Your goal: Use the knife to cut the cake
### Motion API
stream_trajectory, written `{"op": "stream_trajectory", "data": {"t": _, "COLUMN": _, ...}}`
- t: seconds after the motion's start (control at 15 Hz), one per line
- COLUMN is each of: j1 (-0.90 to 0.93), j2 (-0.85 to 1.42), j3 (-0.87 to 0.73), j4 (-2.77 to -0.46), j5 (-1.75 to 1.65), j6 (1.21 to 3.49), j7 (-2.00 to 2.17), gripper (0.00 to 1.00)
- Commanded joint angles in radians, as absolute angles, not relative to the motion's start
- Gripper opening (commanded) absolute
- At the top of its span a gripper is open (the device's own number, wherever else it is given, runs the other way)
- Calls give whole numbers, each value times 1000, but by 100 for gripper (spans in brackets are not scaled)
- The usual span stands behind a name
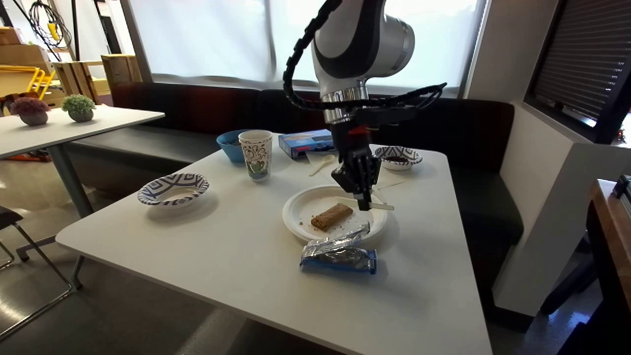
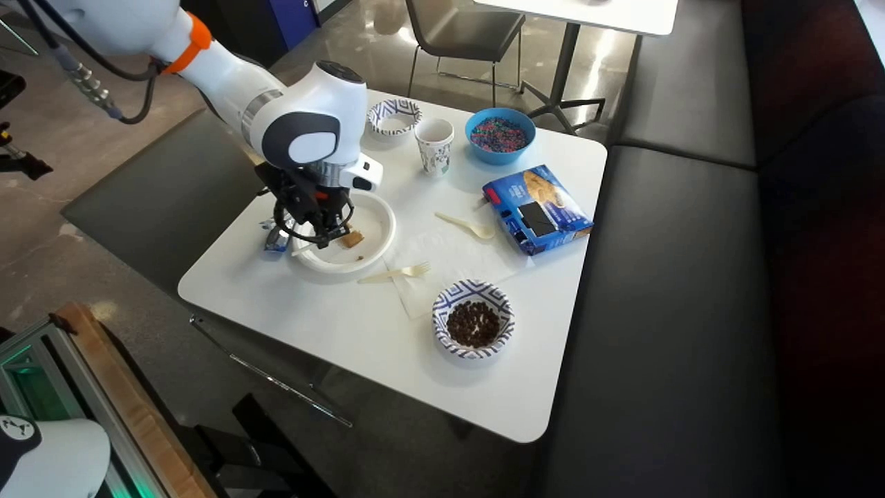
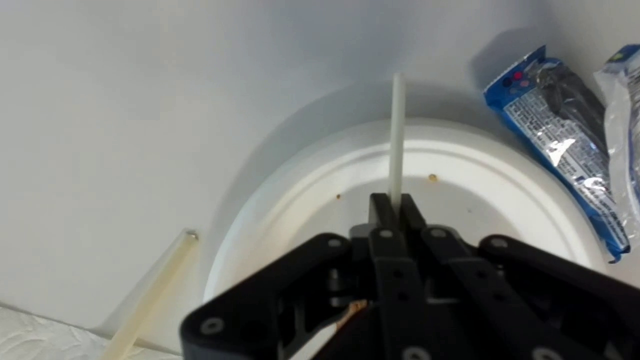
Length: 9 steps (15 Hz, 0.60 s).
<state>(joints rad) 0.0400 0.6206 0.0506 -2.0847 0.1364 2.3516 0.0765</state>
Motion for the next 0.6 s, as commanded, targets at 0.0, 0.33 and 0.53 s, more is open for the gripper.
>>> {"op": "stream_trajectory", "data": {"t": 0.0, "j1": 40, "j2": 660, "j3": 52, "j4": -2048, "j5": 135, "j6": 2336, "j7": 72, "gripper": 1}}
{"op": "stream_trajectory", "data": {"t": 0.33, "j1": 49, "j2": 672, "j3": 43, "j4": -2034, "j5": 111, "j6": 2324, "j7": 75, "gripper": 1}}
{"op": "stream_trajectory", "data": {"t": 0.53, "j1": 56, "j2": 672, "j3": 37, "j4": -2027, "j5": 85, "j6": 2313, "j7": 74, "gripper": 1}}
